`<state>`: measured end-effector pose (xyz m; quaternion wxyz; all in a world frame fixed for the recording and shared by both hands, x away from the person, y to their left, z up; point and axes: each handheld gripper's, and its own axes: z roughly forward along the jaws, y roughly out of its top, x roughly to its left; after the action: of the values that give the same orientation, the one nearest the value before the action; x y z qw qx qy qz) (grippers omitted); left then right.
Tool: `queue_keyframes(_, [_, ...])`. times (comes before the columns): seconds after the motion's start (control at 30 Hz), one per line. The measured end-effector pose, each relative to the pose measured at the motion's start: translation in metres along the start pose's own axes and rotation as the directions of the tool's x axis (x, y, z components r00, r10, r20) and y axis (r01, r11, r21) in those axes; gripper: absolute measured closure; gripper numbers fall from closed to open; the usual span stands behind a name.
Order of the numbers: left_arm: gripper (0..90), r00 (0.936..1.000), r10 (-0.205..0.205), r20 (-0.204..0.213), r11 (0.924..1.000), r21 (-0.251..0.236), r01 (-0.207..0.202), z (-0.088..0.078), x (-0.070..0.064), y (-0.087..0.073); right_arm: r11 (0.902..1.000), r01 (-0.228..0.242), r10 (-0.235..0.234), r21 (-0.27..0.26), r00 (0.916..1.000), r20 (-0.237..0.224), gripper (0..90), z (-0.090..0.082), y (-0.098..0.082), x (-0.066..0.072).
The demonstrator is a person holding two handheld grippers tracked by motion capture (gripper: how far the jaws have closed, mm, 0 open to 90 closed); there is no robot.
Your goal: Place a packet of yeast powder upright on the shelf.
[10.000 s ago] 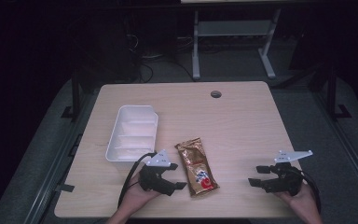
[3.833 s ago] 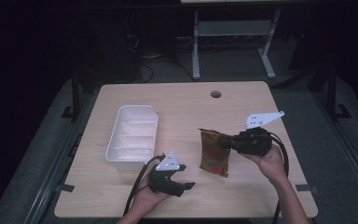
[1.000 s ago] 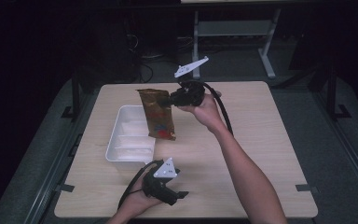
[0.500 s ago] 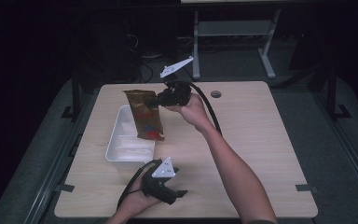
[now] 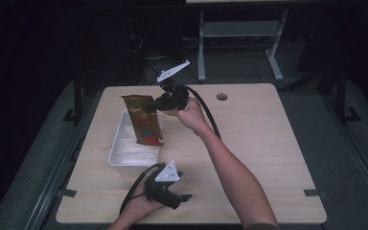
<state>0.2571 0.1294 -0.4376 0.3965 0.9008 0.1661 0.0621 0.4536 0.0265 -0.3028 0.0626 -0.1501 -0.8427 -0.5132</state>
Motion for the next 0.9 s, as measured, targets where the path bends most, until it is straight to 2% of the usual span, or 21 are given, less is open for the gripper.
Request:
queue_keyframes(0.43, [20.5, 1.0, 0.006, 0.001, 1.0, 0.007, -0.006, 0.001, -0.001, 0.0, 1.0, -0.006, 0.006, -0.002, 1.0, 0.007, 84.7, 0.013, -0.001, -0.004])
queue_keyframes(0.6, [20.4, 1.0, 0.001, 0.006, 1.0, -0.001, -0.001, 0.001, -0.001, 0.0, 1.0, 0.003, -0.003, -0.004, 1.0, 0.008, 84.7, 0.023, -0.001, -0.004])
queue_keyframes(0.9, [20.4, 0.9999, -0.004, 0.014, 1.0, 0.002, 0.004, 0.001, 0.0, -0.001, 0.9998, -0.017, 0.017, 0.006, 0.9997, -0.018, 84.7, 0.042, -0.006, -0.01])
